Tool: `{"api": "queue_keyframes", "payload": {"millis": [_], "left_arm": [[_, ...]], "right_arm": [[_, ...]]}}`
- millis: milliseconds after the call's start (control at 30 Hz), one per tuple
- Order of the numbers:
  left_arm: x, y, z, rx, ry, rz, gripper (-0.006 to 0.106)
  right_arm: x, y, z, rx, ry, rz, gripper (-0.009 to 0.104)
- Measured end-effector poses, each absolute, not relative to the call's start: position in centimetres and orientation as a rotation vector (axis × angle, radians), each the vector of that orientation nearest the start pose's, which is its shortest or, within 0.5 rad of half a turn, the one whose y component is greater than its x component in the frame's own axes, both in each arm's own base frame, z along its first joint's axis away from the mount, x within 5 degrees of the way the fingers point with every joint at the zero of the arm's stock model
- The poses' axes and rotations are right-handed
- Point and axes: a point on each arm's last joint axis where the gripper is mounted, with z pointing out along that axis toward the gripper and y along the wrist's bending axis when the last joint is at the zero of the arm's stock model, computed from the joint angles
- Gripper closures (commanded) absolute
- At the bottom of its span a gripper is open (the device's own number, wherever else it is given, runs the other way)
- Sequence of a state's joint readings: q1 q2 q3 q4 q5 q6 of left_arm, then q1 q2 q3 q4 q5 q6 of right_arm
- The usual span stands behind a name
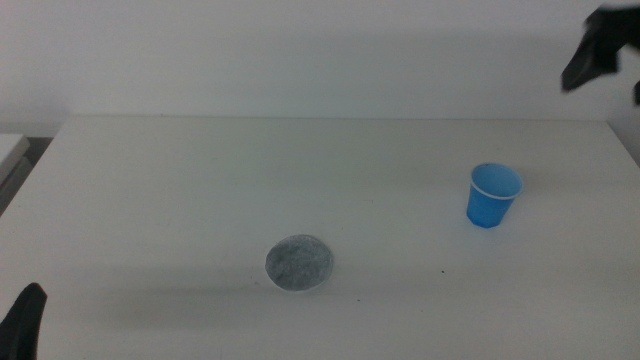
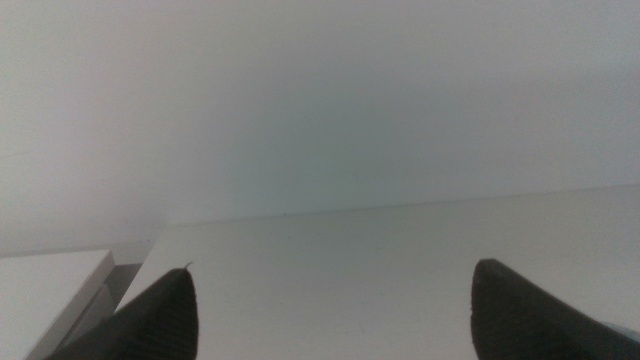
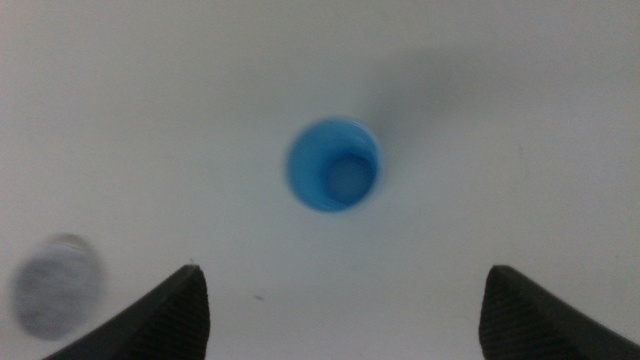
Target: Place an empty cup on a cup mat.
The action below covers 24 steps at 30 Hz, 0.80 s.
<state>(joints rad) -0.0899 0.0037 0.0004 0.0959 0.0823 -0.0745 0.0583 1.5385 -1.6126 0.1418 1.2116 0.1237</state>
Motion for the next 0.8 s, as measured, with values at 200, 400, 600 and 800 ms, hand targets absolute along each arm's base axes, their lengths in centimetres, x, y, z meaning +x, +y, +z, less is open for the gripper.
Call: {"api": "queue_keyframes", "payload": {"millis": [200,400,600,800], "left_arm": [[5.7,-0.4,20.5,0.081,1.568,-0.048,0.007],[5.7,-0.4,20.5,0.081,1.568,-0.048,0.007],[5.7,-0.4,20.5,0.081,1.568,-0.048,0.007],[5.7,-0.4,20.5,0.081,1.568,-0.048,0.007]], "right_arm": [[36.9,3.2,31.5,0.123,2.839,0.21,0.008],[40.1,3.3,26.1,0.153,2.89,0.201,0.008],[42.2,3.5,22.1,0.197,2.89,0.214,0.01],[43.0,3.6,19.4,0.221,2.922,0.219,0.054]]}}
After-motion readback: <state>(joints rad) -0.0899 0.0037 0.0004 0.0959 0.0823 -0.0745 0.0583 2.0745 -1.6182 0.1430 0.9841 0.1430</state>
